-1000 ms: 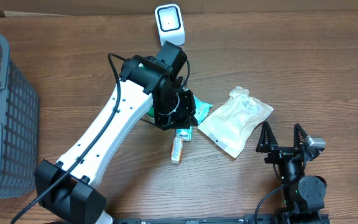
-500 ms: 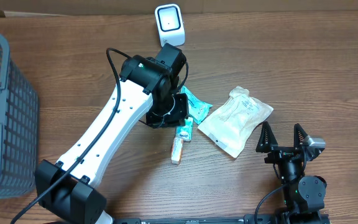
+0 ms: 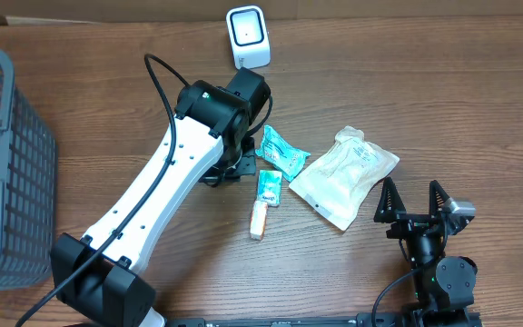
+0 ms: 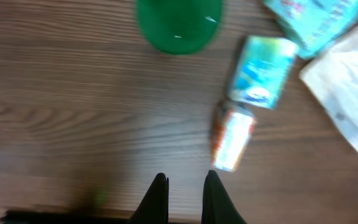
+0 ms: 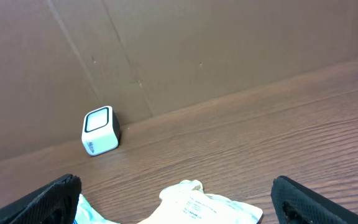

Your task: Scan the item barcode

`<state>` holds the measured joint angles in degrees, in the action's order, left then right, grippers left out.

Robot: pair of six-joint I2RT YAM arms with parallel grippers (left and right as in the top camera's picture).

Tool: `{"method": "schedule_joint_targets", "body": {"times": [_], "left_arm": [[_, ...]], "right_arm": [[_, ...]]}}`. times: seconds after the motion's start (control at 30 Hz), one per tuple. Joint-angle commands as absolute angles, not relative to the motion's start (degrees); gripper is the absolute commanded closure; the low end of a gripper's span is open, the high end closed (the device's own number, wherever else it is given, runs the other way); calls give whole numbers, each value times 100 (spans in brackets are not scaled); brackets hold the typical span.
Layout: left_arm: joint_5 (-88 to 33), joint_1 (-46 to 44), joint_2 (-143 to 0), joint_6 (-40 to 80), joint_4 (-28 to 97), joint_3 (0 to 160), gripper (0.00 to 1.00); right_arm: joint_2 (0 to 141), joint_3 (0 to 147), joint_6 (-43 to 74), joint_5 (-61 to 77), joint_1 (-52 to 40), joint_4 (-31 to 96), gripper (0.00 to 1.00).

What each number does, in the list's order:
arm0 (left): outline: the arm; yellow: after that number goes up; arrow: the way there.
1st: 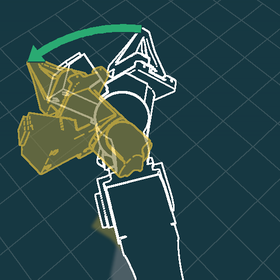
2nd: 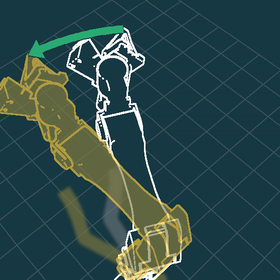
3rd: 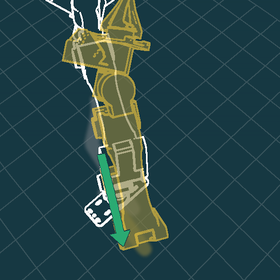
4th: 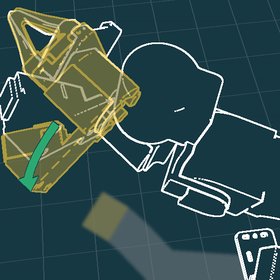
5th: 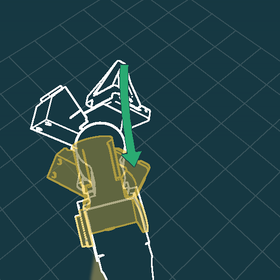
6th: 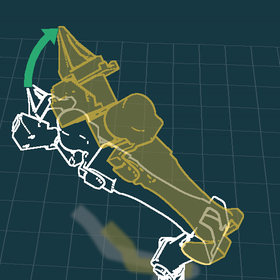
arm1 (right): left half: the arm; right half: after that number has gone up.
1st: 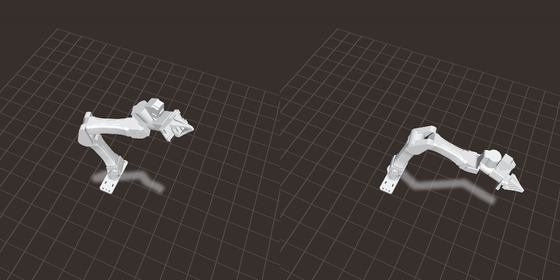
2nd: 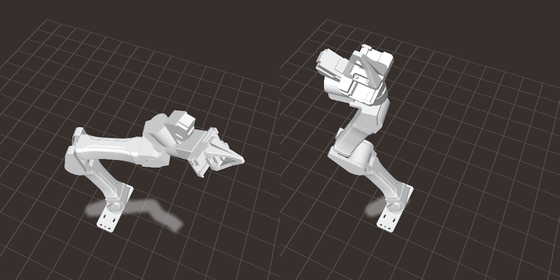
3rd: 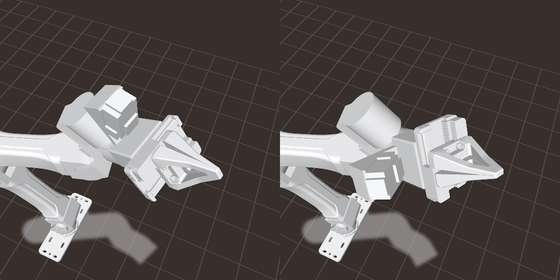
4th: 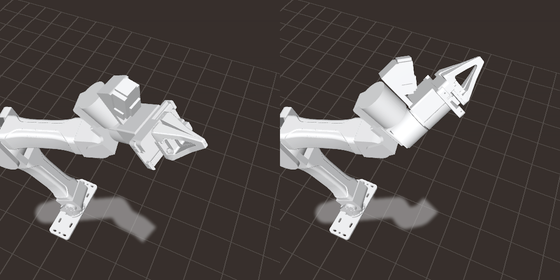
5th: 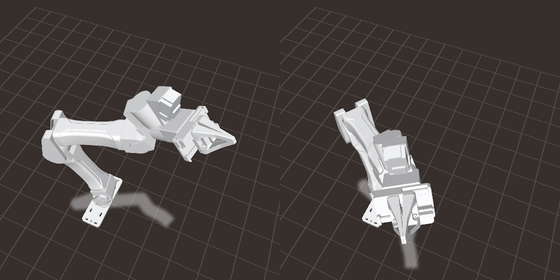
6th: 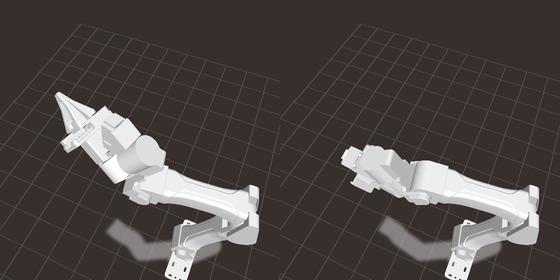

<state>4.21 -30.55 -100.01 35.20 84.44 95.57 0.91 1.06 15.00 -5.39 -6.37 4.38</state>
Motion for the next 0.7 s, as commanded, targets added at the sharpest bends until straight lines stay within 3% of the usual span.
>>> {"method": "schedule_joint_targets", "body": {"times": [0.0, 0.23, 0.37, 0.53, 0.67], "left_arm": [[1229, -3057, -9894, 3951, 8482, 9666, 96], [2182, -3052, -9813, 4045, 8431, 9662, 96], [2161, -3017, -9813, 3256, 8073, 9657, 96], [1507, -2945, -9813, 2171, 7813, 9657, 96], [119, -2521, -9771, 1334, 7815, 9660, 96]], "right_arm": [[71, 49, 1474, -596, -631, 416, 0], [71, 49, 1474, -596, -631, 414, 0], [71, 49, 1474, -596, -631, 414, 0], [71, 49, 1474, -596, -631, 416, 0], [71, 49, 1474, -596, -631, 416, 0]]}}
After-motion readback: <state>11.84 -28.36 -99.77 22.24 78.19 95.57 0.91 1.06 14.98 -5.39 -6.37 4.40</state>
